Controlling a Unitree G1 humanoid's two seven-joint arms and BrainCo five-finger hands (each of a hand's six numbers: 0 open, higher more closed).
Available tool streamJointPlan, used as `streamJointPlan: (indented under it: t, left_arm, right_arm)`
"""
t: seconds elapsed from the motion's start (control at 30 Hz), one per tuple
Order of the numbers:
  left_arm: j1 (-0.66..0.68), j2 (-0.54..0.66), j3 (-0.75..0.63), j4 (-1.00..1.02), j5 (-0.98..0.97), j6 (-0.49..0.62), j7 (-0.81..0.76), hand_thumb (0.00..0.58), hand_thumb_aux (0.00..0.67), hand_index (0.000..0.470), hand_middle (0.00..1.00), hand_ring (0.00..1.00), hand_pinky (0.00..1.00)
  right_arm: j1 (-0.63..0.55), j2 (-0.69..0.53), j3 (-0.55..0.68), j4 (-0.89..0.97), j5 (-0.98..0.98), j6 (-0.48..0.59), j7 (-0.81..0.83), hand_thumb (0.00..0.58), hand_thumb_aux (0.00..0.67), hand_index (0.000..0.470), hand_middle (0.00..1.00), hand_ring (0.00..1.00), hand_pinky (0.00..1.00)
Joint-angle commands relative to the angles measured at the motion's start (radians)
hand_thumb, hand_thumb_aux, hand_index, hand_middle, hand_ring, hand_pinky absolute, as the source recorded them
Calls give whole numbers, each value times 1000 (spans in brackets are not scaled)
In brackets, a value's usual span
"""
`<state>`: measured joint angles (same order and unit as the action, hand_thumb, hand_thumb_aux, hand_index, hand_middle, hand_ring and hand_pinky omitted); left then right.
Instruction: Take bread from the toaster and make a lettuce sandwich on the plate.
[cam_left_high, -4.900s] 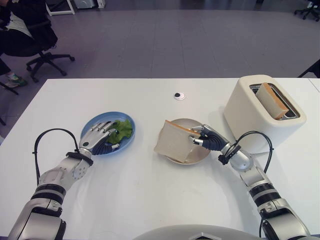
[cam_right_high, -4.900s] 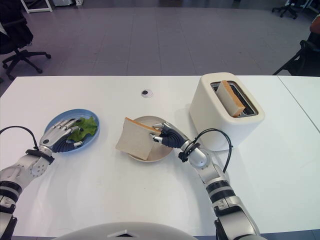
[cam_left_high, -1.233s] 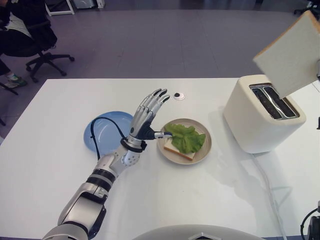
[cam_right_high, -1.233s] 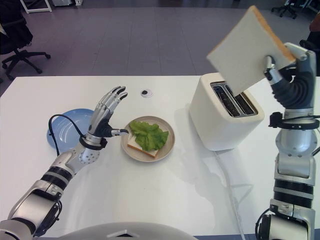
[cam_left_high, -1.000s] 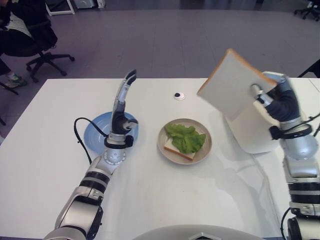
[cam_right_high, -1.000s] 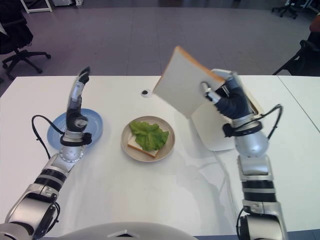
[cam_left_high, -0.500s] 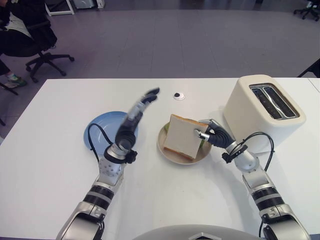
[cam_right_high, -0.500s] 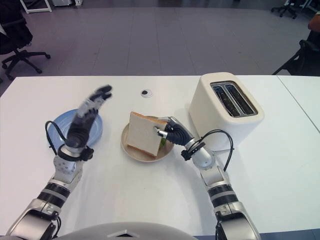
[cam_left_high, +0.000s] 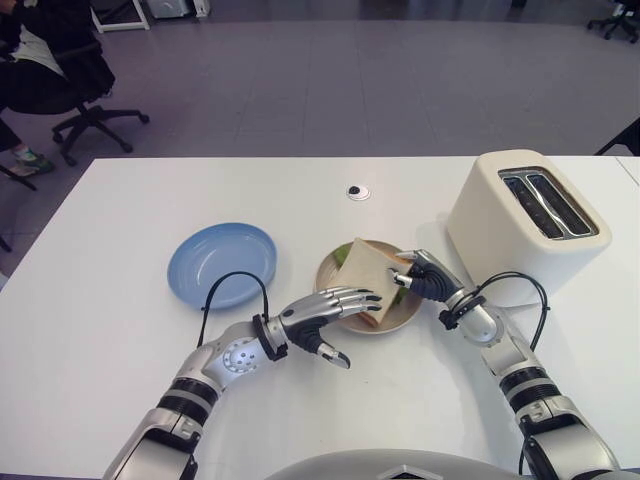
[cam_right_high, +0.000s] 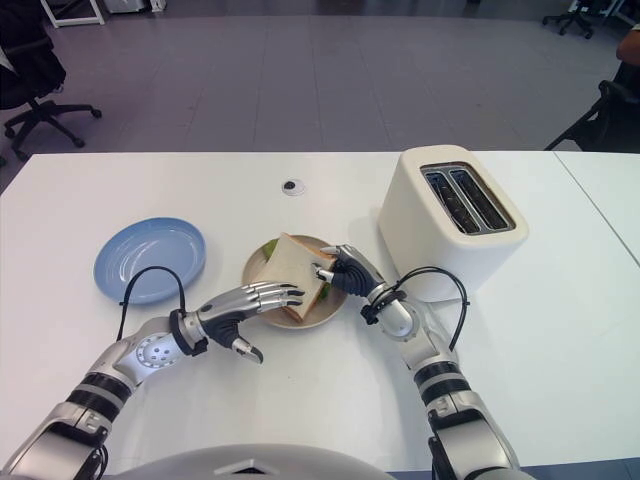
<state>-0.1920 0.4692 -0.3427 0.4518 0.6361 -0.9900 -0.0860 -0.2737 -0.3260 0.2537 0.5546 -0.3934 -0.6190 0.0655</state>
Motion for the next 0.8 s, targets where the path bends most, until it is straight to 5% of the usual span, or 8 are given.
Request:
streamJointPlan:
  t: [0.03, 0.1, 0.17, 0.33, 0.6, 0.67, 0.7, 0.8]
  left_arm:
    - [3, 26, -62, 104, 139, 109, 22, 0, 0, 0, 0, 0, 0]
    - [-8, 30, -74, 115, 161, 117, 67, 0, 0, 0, 0, 0, 0]
    - [-16, 36, -76, 107, 153, 111, 89, 0, 0, 0, 0, 0, 0]
    - [-24, 54, -101, 118, 149, 103, 112, 0, 0, 0, 0, 0, 0]
    - [-40, 39, -42, 59, 9, -10, 200, 0, 0, 0, 0, 0, 0]
    - [-47, 18, -1, 30, -112, -75, 218, 0, 0, 0, 0, 0, 0]
    - [-50, 9, 12, 18, -181, -104, 215, 83, 50, 35, 0, 0, 0]
    - [-35, 23, -69, -97, -579, -178, 136, 580, 670, 470, 180, 180, 180]
  right_arm:
    - [-12, -14, 11, 12, -21, -4, 2, 580, 670, 470, 808, 808, 808]
    - [-17, -14, 13, 16, -21, -10, 2, 564, 557, 391, 659, 659, 659]
    - [-19, -15, 1, 9, -5, -16, -3, 0, 0, 0, 541, 541, 541]
    - [-39, 16, -102, -34, 131, 8, -24, 0, 0, 0, 24, 24, 24]
    - [-1, 54, -185, -228, 408, 47, 125, 9, 5, 4, 0, 0, 0]
    - [45, 47, -121, -297, 441, 15, 231, 198, 126, 88, 0, 0, 0]
    - [66, 42, -93, -328, 464, 2, 283, 456, 360, 253, 102, 102, 102]
    - [129, 10, -29, -415, 554, -18, 441, 580, 670, 470, 914, 914, 914]
